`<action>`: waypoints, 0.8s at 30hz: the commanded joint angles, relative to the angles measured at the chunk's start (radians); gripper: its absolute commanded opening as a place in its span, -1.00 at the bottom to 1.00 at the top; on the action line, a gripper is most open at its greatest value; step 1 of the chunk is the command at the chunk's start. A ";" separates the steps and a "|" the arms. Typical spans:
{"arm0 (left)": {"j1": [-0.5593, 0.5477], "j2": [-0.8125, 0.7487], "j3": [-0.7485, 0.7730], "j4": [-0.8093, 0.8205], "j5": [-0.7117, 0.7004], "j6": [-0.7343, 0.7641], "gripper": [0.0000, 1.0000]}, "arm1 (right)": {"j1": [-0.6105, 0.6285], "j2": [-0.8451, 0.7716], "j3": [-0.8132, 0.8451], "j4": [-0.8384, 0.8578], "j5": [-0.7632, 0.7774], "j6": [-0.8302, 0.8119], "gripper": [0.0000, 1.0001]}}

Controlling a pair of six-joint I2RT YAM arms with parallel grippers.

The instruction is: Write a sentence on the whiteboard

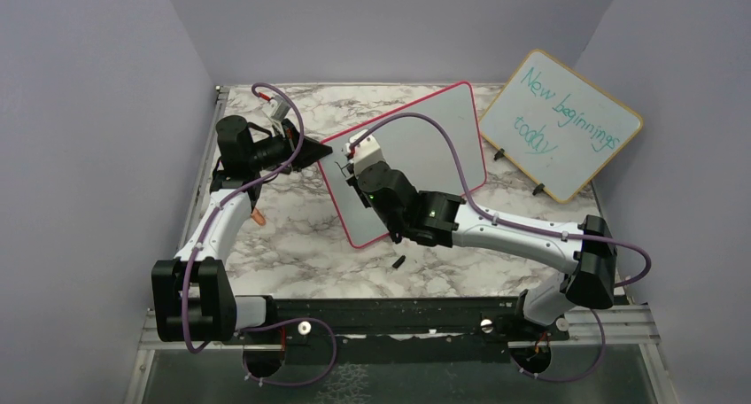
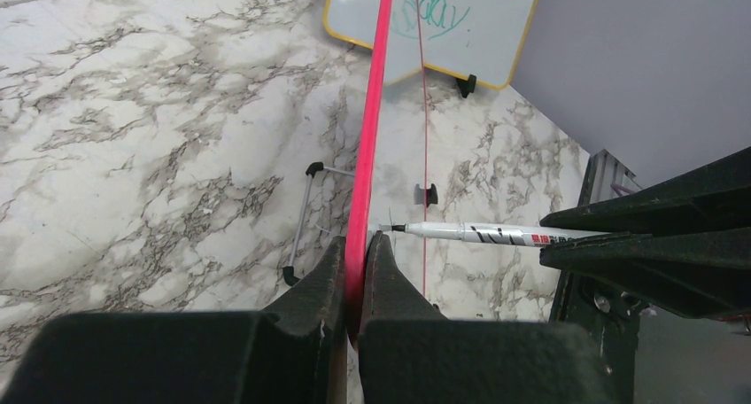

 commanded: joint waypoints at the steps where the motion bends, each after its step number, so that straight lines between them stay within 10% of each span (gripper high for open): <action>1: -0.027 0.024 -0.033 -0.099 -0.025 0.148 -1.00 | -0.008 0.015 0.036 -0.079 -0.024 0.035 -0.98; 24: -0.026 0.021 -0.035 -0.099 -0.027 0.150 -1.00 | -0.007 0.009 0.014 -0.170 -0.043 0.097 -0.99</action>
